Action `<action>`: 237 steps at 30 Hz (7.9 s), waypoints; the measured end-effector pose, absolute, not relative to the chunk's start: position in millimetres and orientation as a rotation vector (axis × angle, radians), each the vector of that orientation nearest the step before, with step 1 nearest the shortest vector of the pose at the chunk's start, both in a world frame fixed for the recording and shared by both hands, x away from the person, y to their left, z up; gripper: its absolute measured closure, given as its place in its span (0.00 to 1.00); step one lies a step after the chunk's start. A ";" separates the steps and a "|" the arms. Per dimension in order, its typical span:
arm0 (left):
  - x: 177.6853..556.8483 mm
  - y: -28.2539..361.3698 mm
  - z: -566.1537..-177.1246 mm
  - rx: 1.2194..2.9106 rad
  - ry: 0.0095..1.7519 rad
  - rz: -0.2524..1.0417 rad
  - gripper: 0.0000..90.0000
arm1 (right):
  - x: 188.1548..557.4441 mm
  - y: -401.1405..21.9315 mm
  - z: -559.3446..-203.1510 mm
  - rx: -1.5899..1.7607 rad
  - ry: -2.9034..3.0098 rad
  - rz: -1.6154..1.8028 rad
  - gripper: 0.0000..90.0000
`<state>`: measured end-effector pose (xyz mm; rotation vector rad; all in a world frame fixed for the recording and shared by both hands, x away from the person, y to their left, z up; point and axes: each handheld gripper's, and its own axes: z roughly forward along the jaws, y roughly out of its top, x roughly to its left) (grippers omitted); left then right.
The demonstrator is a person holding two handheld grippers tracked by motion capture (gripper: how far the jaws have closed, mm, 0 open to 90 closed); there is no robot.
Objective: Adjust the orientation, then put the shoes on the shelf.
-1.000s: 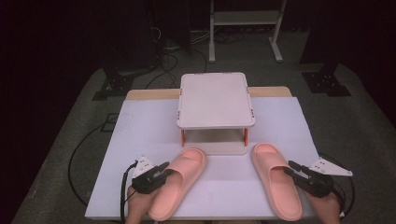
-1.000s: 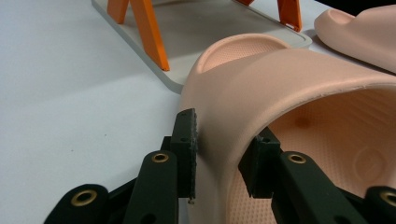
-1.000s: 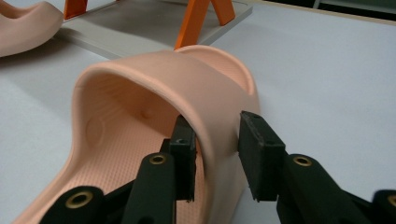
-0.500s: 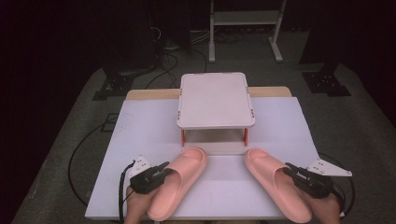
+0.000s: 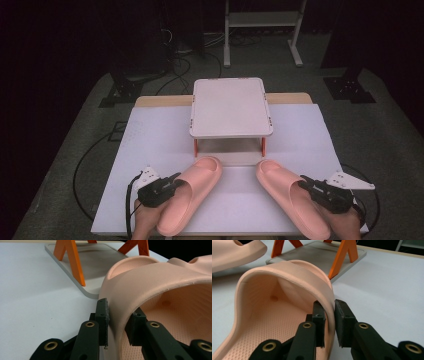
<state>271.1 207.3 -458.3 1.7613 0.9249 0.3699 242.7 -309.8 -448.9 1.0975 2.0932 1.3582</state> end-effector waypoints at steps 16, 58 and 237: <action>271.1 207.1 -455.6 1.745 0.914 0.349 0.84 | 241.8 -304.9 -445.2 1.087 2.082 1.404 0.87; 265.1 197.3 -441.6 1.726 0.844 0.276 0.88 | 240.7 -297.8 -435.0 1.091 2.049 1.503 0.87; 454.0 158.1 -292.7 1.688 1.015 0.454 0.82 | 425.0 -222.1 -299.7 1.204 1.840 1.472 0.87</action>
